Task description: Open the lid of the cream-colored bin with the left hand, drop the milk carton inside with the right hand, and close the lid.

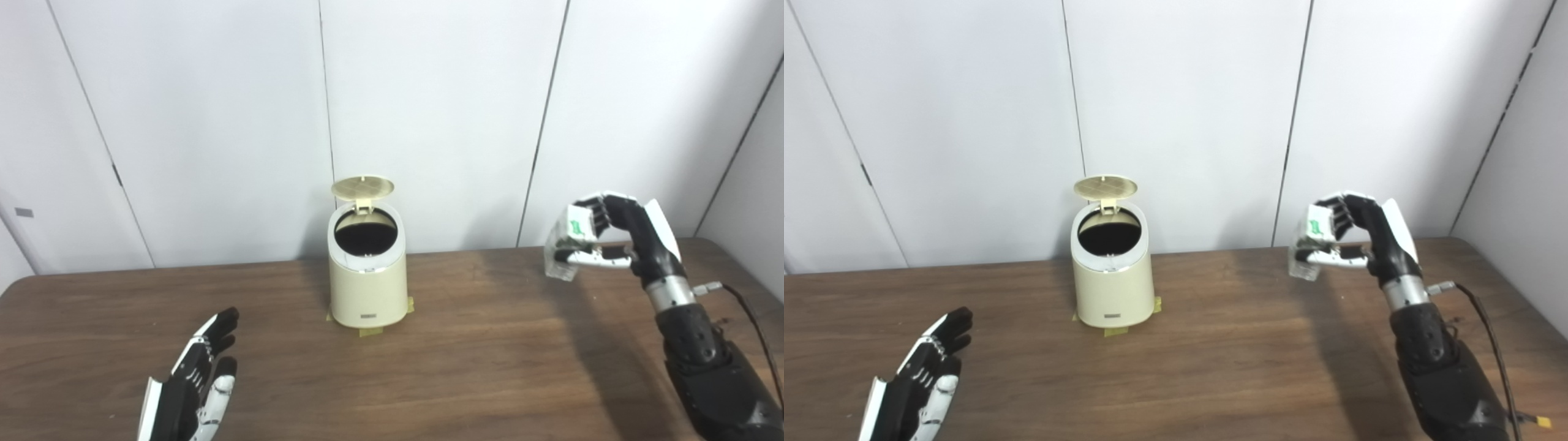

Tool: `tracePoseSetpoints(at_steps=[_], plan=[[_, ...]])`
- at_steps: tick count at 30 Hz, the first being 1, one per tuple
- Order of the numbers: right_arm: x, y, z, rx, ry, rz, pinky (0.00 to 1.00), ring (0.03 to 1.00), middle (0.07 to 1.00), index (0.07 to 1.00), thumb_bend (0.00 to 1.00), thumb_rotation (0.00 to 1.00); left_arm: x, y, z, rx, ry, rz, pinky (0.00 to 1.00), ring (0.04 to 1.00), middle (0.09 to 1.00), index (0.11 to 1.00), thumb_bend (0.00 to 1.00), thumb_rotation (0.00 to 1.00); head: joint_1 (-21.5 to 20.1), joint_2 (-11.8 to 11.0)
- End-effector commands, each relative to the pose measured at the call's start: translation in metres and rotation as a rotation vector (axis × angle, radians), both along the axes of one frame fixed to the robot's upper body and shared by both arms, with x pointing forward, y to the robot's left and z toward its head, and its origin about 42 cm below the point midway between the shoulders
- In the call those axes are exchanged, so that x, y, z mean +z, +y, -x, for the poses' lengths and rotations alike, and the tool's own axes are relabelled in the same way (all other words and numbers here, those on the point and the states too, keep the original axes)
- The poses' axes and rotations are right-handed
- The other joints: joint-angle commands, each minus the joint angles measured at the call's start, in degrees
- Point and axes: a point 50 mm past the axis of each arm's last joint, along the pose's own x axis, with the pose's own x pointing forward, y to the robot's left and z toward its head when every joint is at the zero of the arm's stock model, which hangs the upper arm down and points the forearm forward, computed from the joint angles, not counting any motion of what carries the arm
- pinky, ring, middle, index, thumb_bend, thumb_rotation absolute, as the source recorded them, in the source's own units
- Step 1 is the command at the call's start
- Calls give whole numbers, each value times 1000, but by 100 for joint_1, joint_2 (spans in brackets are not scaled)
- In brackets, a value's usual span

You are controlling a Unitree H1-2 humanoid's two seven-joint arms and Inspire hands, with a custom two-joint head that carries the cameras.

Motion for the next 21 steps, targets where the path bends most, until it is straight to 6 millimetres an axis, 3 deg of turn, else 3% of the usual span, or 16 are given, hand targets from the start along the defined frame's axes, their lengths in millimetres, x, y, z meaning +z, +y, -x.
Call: tracePoseSetpoints(at_steps=[1, 8, 14, 16, 19, 21], plan=[[48, 6, -7, 32, -117, -21, 329, 406, 491, 522, 516, 0, -10, -2, 4, 3, 18, -13, 850, 881, 878, 857, 374, 675, 12, -9], [62, 37, -1, 126, -149, -73, 277, 374, 501, 516, 512, 0, -10, -2, 4, 10, 16, -13, 847, 876, 864, 843, 366, 648, 30, 3], [69, 64, 3, 219, -217, -63, 345, 395, 497, 514, 515, 0, -11, -3, 4, 5, 21, -4, 867, 887, 874, 849, 382, 661, 48, -8], [72, 72, 3, 249, -232, -77, 336, 394, 499, 510, 516, 0, -11, -3, 3, 3, 20, -5, 877, 889, 876, 851, 362, 719, 58, -18], [74, 82, 3, 260, -241, -84, 350, 411, 499, 495, 519, 0, -12, -4, 3, 8, 20, -7, 901, 895, 883, 856, 305, 907, 77, -35], [75, 92, 4, 281, -238, -100, 370, 429, 490, 489, 521, 0, -13, -5, 3, 24, 27, -10, 898, 893, 881, 854, 303, 973, 86, -49]])
